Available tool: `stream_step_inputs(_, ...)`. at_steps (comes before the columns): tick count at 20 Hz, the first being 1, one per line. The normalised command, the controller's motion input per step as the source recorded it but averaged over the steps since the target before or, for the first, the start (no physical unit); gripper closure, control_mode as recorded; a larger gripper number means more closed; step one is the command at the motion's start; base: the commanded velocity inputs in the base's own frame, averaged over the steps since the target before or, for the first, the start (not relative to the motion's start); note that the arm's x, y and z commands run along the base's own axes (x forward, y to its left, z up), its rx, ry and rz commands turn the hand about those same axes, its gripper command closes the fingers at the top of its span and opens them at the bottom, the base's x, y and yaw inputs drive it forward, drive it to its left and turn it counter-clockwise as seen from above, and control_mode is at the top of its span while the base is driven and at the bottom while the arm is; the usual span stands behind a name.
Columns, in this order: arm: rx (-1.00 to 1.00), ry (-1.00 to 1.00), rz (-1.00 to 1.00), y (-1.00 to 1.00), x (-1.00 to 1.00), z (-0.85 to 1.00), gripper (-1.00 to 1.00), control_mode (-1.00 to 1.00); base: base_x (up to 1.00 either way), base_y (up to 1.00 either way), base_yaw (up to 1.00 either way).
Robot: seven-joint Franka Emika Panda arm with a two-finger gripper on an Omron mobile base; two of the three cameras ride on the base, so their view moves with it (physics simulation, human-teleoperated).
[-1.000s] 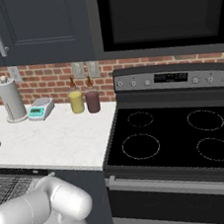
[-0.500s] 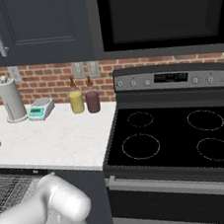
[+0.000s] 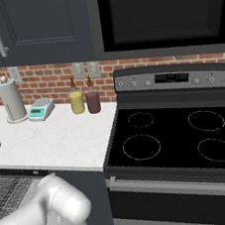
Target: Pick up the cup and bowl from the counter, place them in the dishwasher, and close the dishwasher door.
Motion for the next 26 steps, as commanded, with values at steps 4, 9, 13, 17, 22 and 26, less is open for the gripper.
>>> stream_step_inputs(4,0.0,-0.02,-0.06,0.0,0.06,-0.34,1.0,-1.0,0.0,0.0,0.0)
stream_step_inputs(9,0.0,0.0,-0.02,0.0,0.16,-0.07,1.0,-1.0,0.0,0.0,0.0)
stream_step_inputs(13,0.0,0.0,-0.03,0.0,0.28,0.0,1.0,-1.0,0.0,0.0,0.0)
stream_step_inputs(17,0.0,0.02,-0.02,0.0,0.28,0.0,1.0,-1.0,0.0,0.0,0.0)
stream_step_inputs(22,0.0,0.04,-0.02,0.0,0.2,-0.13,1.0,-1.0,0.0,0.0,0.0)
stream_step_inputs(26,0.0,0.02,-0.01,0.0,0.0,-0.41,1.0,-1.0,0.0,0.0,0.0)
